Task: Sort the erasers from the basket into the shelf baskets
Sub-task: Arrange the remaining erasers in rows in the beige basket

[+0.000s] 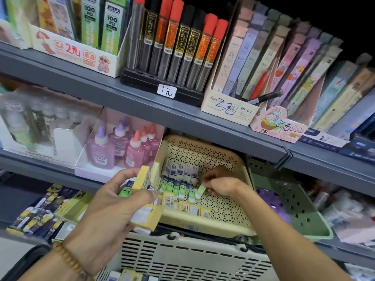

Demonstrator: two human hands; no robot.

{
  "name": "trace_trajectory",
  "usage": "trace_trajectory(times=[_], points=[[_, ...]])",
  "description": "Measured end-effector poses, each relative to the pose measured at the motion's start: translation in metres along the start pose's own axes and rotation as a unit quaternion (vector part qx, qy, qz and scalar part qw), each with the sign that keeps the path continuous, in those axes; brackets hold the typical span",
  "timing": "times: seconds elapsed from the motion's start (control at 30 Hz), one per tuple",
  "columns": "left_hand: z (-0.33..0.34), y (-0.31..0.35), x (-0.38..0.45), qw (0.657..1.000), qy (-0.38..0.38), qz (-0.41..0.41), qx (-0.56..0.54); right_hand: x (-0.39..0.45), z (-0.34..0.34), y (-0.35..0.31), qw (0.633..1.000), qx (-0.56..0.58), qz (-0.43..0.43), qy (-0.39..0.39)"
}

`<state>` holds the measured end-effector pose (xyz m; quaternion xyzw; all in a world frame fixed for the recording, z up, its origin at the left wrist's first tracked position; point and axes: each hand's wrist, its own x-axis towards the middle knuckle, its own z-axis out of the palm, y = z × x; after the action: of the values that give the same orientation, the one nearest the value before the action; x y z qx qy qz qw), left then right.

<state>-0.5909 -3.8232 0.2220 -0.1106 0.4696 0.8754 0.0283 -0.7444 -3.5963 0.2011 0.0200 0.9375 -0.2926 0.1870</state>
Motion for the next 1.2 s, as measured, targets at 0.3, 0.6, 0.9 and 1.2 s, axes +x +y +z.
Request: trace_trajectory(times=[0.3, 0.6, 0.9, 1.2], points=[[-0.007, 0.001, 0.003, 1.000, -0.004, -0.005, -0.016, 0.007, 0.008, -0.003, 1.000, 0.007, 0.021, -0.015], [-0.008, -0.004, 0.004, 0.999, 0.002, -0.023, -0.024, -0.006, 0.014, -0.014, 0.999, 0.021, 0.034, -0.013], [-0.006, -0.007, 0.003, 0.998, -0.022, -0.057, 0.019, -0.082, 0.025, -0.074, 0.936, 0.175, -0.289, -0.102], [-0.005, -0.008, 0.001, 0.989, 0.076, 0.017, 0.122, -0.060, 0.005, -0.054, 0.958, 0.253, -0.131, -0.040]])
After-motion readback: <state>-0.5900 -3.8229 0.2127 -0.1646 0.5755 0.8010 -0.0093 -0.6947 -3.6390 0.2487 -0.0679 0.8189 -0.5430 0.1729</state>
